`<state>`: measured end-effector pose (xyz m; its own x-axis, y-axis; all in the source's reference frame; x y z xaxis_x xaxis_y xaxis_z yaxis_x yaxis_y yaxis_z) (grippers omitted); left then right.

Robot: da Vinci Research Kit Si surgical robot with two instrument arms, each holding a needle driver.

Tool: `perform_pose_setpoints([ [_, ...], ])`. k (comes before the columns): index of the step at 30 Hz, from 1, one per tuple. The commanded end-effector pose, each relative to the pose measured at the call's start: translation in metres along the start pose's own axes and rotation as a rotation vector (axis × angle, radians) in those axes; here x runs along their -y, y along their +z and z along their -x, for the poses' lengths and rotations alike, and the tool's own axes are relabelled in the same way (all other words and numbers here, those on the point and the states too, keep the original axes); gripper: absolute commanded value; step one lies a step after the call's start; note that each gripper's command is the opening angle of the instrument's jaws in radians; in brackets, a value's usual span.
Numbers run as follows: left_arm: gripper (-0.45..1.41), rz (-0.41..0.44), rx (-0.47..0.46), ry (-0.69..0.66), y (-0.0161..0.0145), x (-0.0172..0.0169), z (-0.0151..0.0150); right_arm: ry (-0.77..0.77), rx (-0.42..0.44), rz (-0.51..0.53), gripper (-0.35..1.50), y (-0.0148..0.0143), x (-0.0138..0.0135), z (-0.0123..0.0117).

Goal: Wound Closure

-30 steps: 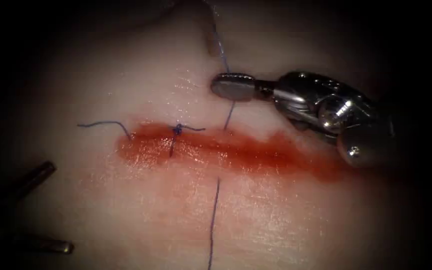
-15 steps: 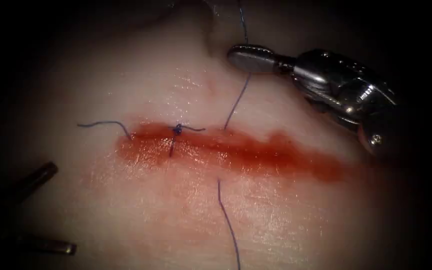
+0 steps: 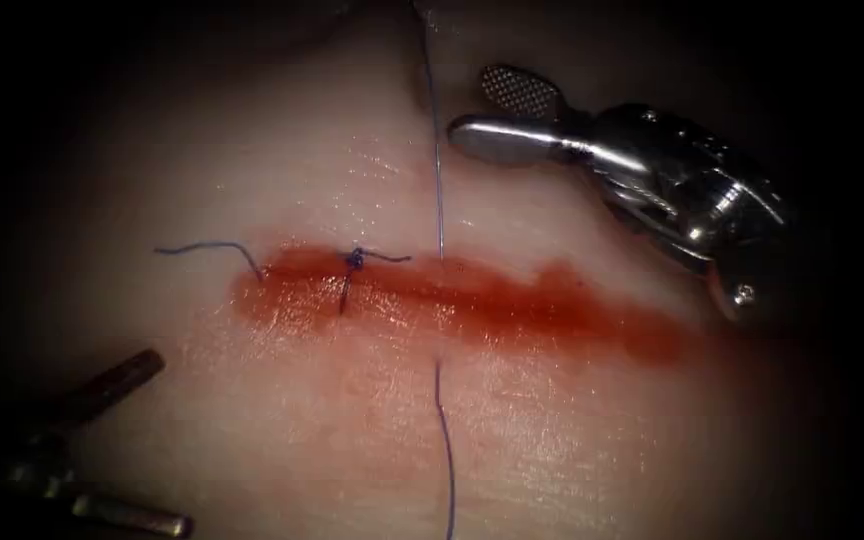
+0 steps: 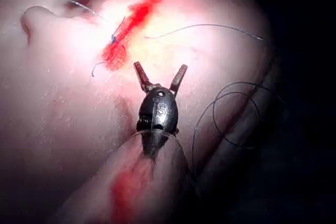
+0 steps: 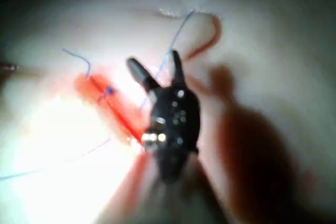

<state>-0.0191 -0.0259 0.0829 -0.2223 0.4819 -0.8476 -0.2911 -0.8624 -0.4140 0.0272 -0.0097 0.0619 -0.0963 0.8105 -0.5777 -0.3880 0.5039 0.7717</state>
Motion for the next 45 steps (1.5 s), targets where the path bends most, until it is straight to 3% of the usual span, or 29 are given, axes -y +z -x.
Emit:
perform_pose_setpoints([
  [1, 0.88, 0.018, 0.014, 0.032, 0.0011, -0.0008, 0.0008, 0.001, -0.002, 0.017, 1.45, -0.0014, -0.0001, 0.0005],
  [6, 0.88, 0.053, 0.057, 0.156, 0.0024, -0.0006, 0.0009, -0.004, -0.008, 0.039, 1.45, -0.0036, -0.0004, 0.0006],
  [7, 0.79, 0.083, 0.08, 0.278, 0.0031, -0.0005, 0.001, -0.006, -0.011, 0.048, 1.45, -0.0044, -0.0004, 0.0008],
  [8, 0.79, 0.083, 0.08, 0.278, 0.0031, -0.0005, 0.001, -0.006, -0.011, 0.048, 1.45, -0.0044, -0.0004, 0.0008],
  [13, 0.42, 0.13, 0.087, 0.472, 0.0049, -0.0002, 0.001, -0.008, -0.011, 0.049, 1.45, -0.0056, -0.0002, 0.0015],
  [16, 0.37, 0.149, 0.07, 0.566, 0.007, -0.0004, 0.0008, -0.01, -0.01, 0.045, 1.45, -0.0061, 0.0001, 0.0019],
  [23, 0.34, 0.213, 0.034, 0.626, 0.0102, -0.0017, 0.0007, -0.011, -0.01, 0.045, 1.43, -0.0063, 0.0009, 0.0024],
  [28, 0.46, 0.265, 0.013, 0.649, 0.012, -0.0031, 0.0011, -0.012, -0.008, 0.039, 1.41, -0.0064, 0.0011, 0.0026],
  [45, 0.51, 0.307, -0.007, 0.674, 0.0136, -0.0071, -0.0005, -0.02, -0.008, 0.034, 1.41, -0.0066, 0.0011, 0.0035],
])
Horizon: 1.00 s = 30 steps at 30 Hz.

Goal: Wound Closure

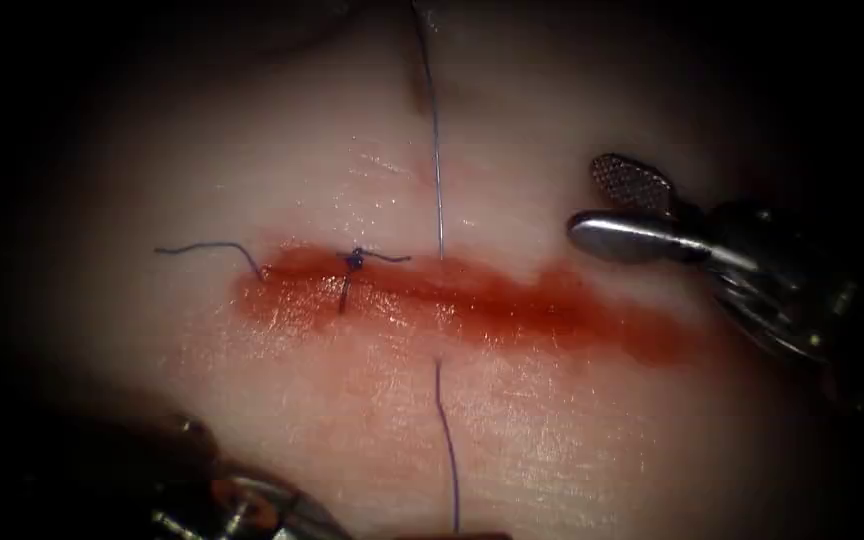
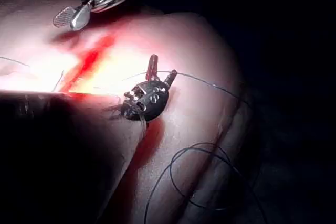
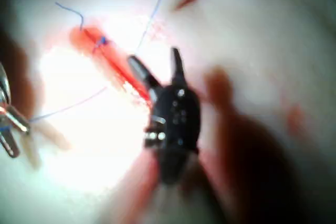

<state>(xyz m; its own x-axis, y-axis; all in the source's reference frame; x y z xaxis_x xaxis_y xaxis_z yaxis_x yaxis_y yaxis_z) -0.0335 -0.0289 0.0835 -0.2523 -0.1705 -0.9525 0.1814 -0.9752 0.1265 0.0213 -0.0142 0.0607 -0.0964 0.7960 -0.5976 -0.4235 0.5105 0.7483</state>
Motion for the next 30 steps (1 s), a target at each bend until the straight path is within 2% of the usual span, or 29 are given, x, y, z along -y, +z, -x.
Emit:
perform_pose_setpoints([
  [1, 0.51, -0.001, 0.002, -0.002, 0.0008, -0.0008, 0.0001, 0.002, 0.002, -0.002, 1.41, 0.0004, 0.0002, 0.0012],
  [7, 0.46, -0.011, 0.012, 0.007, -0.0001, -0.0012, 0.0001, -0.001, 0.003, -0.007, 1.4, 0.0002, 0.0004, 0.0016],
  [9, 0.34, -0.012, 0.014, 0.008, -0.0007, -0.0014, 0.0001, -0.001, 0.004, -0.01, 1.4, 0.0001, 0.0005, 0.0017],
  [10, 0.14, -0.013, 0.015, 0.009, -0.0009, -0.0015, 0.0001, -0.001, 0.005, -0.013, 1.4, 0.0001, 0.0005, 0.0017],
  [12, -0.45, -0.019, 0.026, 0.017, -0.0013, -0.0018, 0.0002, -0.002, 0.009, -0.024, 1.36, -0.0001, 0.0006, 0.0018],
  [15, -0.45, -0.026, 0.033, 0.036, -0.0017, -0.0019, 0.0005, -0.003, 0.025, -0.06, 1.3, -0.0005, 0.0009, 0.0019],
  [19, -0.45, -0.028, 0.034, 0.046, -0.0017, -0.0011, 0.0013, -0.087, 0.066, -0.186, 1.18, -0.0011, 0.0022, 0.0023],
  [23, -0.45, -0.029, 0.034, 0.061, -0.0015, 0.0, 0.002, -0.334, 0.143, -0.269, 1.09, -0.0015, 0.0047, 0.0021],
  [24, -0.45, -0.029, 0.034, 0.07, -0.0017, 0.0005, 0.0022, -0.472, 0.162, -0.306, 1.08, -0.0015, 0.006, 0.0016],
  [25, -0.45, -0.029, 0.034, 0.07, -0.0017, 0.0005, 0.0022, -0.472, 0.162, -0.306, 1.08, -0.0015, 0.006, 0.0016],
  [27, -0.45, -0.03, 0.032, 0.078, -0.0019, 0.0011, 0.0023, -0.603, 0.147, -0.346, 0.99, -0.0014, 0.0071, 0.0011],
  [30, -0.45, -0.03, 0.031, 0.091, -0.0021, 0.0018, 0.0022, -0.717, 0.122, -0.4, 0.86, -0.0008, 0.0084, 0.001],
])
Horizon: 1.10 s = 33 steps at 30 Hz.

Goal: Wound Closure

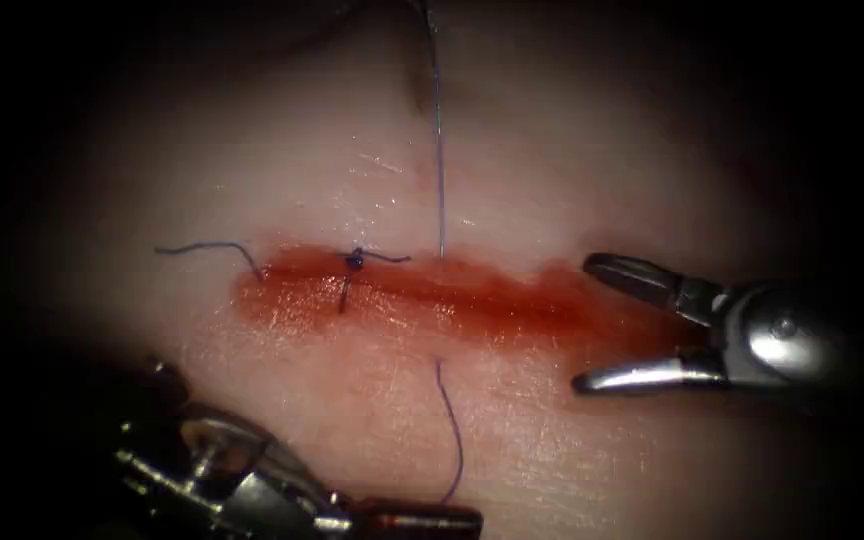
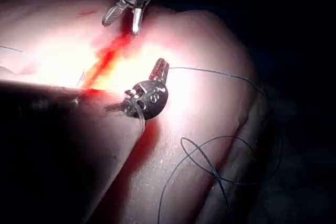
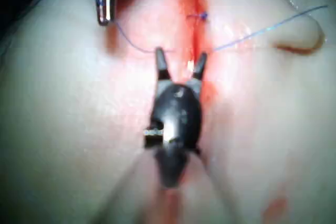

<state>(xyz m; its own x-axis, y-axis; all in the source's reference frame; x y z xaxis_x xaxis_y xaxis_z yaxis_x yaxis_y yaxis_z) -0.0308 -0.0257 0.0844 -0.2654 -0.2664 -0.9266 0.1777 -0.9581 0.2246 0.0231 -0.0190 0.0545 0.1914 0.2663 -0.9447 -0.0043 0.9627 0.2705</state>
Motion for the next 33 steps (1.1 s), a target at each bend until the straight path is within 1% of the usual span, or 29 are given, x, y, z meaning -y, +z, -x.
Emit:
perform_pose_setpoints([
  [1, -0.45, 0.0, -0.001, 0.007, 0.0005, -0.0005, 0.0, -0.042, -0.011, -0.022, 0.84, 0.0015, 0.0007, -0.0001],
  [3, -0.45, 0.0, -0.002, 0.011, 0.0005, -0.0003, 0.0, -0.089, -0.004, -0.053, 0.83, 0.0026, 0.0014, -0.0005],
  [6, -0.45, -0.002, -0.002, 0.019, 0.0003, 0.0, -0.0001, -0.117, 0.013, -0.092, 0.83, 0.0039, 0.0026, -0.0006],
  [7, -0.45, -0.003, 0.0, 0.023, 0.0001, 0.0003, -0.0002, -0.128, 0.019, -0.117, 0.83, 0.005, 0.0036, -0.0006],
  [9, -0.45, -0.003, 0.0, 0.022, 0.0001, 0.0003, -0.0002, -0.132, 0.022, -0.127, 0.83, 0.0054, 0.004, -0.0005],
  [11, -0.45, -0.003, -0.001, 0.028, 0.0, 0.0003, -0.0003, -0.155, 0.05, -0.157, 0.83, 0.007, 0.0051, 0.0003],
  [12, -0.45, -0.003, -0.001, 0.028, 0.0, 0.0003, -0.0003, -0.155, 0.05, -0.157, 0.83, 0.007, 0.0051, 0.0003],
  [13, -0.45, -0.002, -0.002, 0.028, -0.0002, 0.0003, -0.0003, -0.166, 0.061, -0.166, 0.78, 0.0076, 0.0055, 0.001],
  [14, -0.45, -0.002, -0.002, 0.028, -0.0002, 0.0003, -0.0003, -0.166, 0.061, -0.166, 0.78, 0.0076, 0.0055, 0.001],
  [16, -0.45, -0.002, -0.003, 0.028, -0.0002, 0.0003, -0.0003, -0.179, 0.087, -0.177, 0.78, 0.0078, 0.0057, 0.0017],
  [17, -0.45, -0.002, -0.003, 0.028, -0.0003, 0.0003, -0.0003, -0.187, 0.089, -0.178, 0.74, 0.0078, 0.0057, 0.002],
  [20, -0.45, -0.002, -0.003, 0.028, -0.0002, 0.0003, -0.0003, -0.194, 0.092, -0.179, 0.71, 0.0079, 0.0057, 0.0021],
  [21, -0.45, -0.002, -0.003, 0.028, -0.0002, 0.0004, -0.0003, -0.199, 0.091, -0.179, 0.64, 0.008, 0.0057, 0.0019],
  [22, -0.45, -0.002, -0.003, 0.028, -0.0002, 0.0004, -0.0003, -0.199, 0.091, -0.179, 0.64, 0.008, 0.0057, 0.0019],
  [24, -0.45, -0.002, -0.003, 0.028, -0.0002, 0.0004, -0.0002, -0.198, 0.091, -0.178, 0.51, 0.0082, 0.0057, 0.0018],
  [25, -0.45, -0.002, -0.003, 0.028, -0.0002, 0.0004, -0.0002, -0.198, 0.092, -0.177, 0.37, 0.0084, 0.0057, 0.0018],
  [26, -0.45, -0.002, -0.002, 0.028, -0.0002, 0.0004, -0.0001, -0.197, 0.092, -0.176, 0.14, 0.0085, 0.0057, 0.0018],
  [27, -0.45, -0.002, -0.002, 0.028, -0.0002, 0.0004, -0.0001, -0.197, 0.092, -0.176, -0.25, 0.0086, 0.0057, 0.0017],
  [28, -0.45, -0.002, -0.002, 0.028, -0.0002, 0.0003, -0.0001, -0.208, 0.09, -0.176, -0.35, 0.0087, 0.0056, 0.0017],
  [33, -0.45, -0.003, -0.001, 0.029, -0.0001, 0.0002, -0.0001, -0.225, 0.092, -0.174, -0.35, 0.0088, 0.0051, 0.0017],
])
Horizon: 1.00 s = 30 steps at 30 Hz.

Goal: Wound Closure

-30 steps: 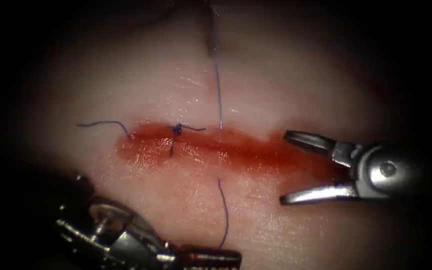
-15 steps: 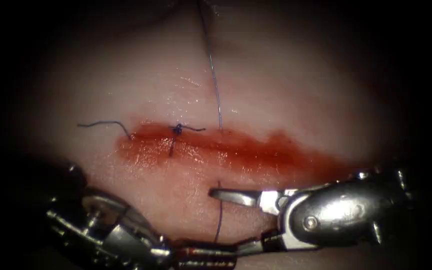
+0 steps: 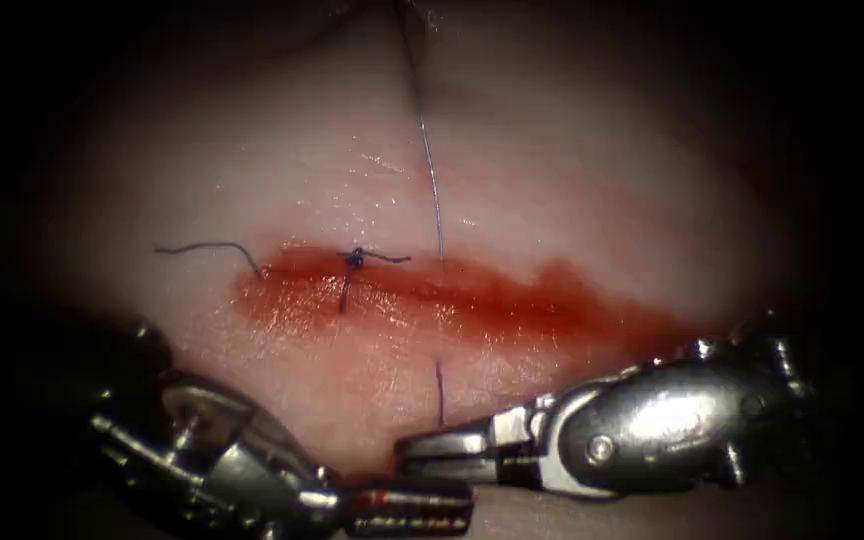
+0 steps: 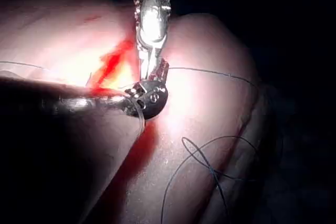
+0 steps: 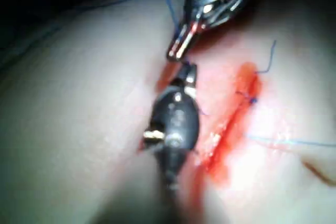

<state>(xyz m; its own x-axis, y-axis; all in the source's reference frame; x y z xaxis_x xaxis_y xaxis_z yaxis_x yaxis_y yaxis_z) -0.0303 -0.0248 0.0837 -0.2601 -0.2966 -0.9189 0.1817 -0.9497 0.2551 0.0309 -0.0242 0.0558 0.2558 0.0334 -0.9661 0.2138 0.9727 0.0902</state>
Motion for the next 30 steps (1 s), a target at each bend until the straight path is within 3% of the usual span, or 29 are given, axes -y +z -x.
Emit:
perform_pose_setpoints([
  [1, -0.45, 0.002, -0.001, -0.002, 0.0008, -0.0008, 0.0002, 0.001, 0.001, -0.002, -0.35, 0.0008, 0.0004, 0.0005],
  [6, -0.45, -0.005, 0.008, -0.046, 0.0008, -0.0005, 0.0001, 0.001, 0.025, 0.016, -0.35, 0.0002, -0.0004, 0.0012],
  [7, 0.05, -0.005, 0.008, -0.089, 0.0007, -0.0003, 0.0001, 0.002, 0.029, 0.025, -0.35, 0.0, -0.0006, 0.0013],
  [8, 0.74, -0.008, 0.013, -0.139, 0.0007, 0.0, 0.0001, 0.01, 0.035, 0.035, -0.35, -0.0003, -0.001, 0.0016],
  [10, 1.15, -0.039, 0.033, -0.203, 0.0005, 0.0004, -0.0001, 0.031, 0.044, 0.052, -0.35, -0.0008, -0.0017, 0.0019],
  [12, 1.35, -0.138, 0.088, -0.245, 0.0001, 0.0012, -0.0003, 0.077, 0.054, 0.072, -0.35, -0.0015, -0.0025, 0.0025],
  [18, 1.4, -0.186, 0.116, -0.266, -0.0003, 0.0016, -0.0008, 0.203, 0.047, 0.125, -0.35, -0.0025, -0.0043, 0.0029],
  [19, 1.4, -0.183, 0.099, -0.239, -0.0003, 0.0015, -0.0008, 0.261, 0.019, 0.143, -0.35, -0.0029, -0.005, 0.003],
  [25, 1.38, -0.213, 0.053, -0.233, -0.0006, 0.0015, -0.0009, 0.286, 0.011, 0.15, -0.35, -0.0034, -0.0056, 0.0036],
  [30, 1.23, -0.295, -0.03, -0.243, -0.0018, 0.0027, -0.0013, 0.298, 0.014, 0.163, -0.35, -0.004, -0.0061, 0.0043],
])
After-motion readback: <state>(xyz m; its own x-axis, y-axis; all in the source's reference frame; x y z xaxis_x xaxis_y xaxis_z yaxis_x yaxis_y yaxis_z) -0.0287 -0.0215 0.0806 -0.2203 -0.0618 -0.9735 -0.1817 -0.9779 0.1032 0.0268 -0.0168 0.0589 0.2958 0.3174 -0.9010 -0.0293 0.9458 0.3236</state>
